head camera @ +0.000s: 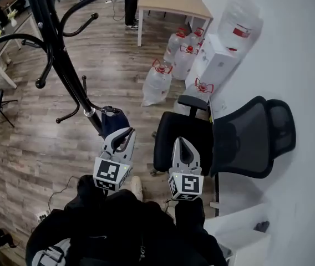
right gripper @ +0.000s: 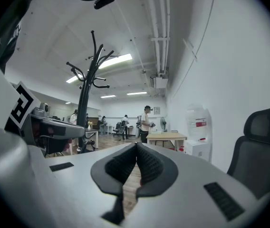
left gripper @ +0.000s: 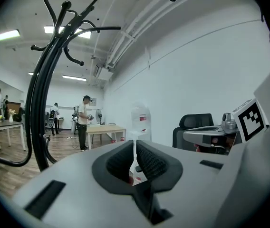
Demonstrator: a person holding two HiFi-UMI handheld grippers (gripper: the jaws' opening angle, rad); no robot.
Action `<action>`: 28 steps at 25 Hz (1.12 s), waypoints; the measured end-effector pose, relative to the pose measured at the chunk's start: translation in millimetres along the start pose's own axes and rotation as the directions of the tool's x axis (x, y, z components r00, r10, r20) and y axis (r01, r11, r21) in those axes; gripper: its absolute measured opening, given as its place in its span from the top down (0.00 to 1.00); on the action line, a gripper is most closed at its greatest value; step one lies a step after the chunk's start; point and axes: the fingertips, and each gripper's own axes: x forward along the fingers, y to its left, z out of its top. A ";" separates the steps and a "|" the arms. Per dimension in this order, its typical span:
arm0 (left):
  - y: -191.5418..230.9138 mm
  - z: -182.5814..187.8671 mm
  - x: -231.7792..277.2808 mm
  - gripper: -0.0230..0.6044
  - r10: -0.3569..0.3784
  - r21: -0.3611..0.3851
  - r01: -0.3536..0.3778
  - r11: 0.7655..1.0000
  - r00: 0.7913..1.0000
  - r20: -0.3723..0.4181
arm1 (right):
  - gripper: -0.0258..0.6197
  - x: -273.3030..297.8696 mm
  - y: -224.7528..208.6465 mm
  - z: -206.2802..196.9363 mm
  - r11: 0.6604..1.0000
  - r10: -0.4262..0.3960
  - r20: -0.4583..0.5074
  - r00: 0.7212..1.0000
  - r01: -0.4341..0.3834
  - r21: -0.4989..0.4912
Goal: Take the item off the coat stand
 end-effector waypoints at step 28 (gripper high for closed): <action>133.3 -34.7 -92.1 0.90 0.549 -0.113 -0.555 0.824 0.832 -0.081 | 0.94 126.2 165.9 -7.2 0.797 0.600 -0.074 0.796 -0.604 -0.035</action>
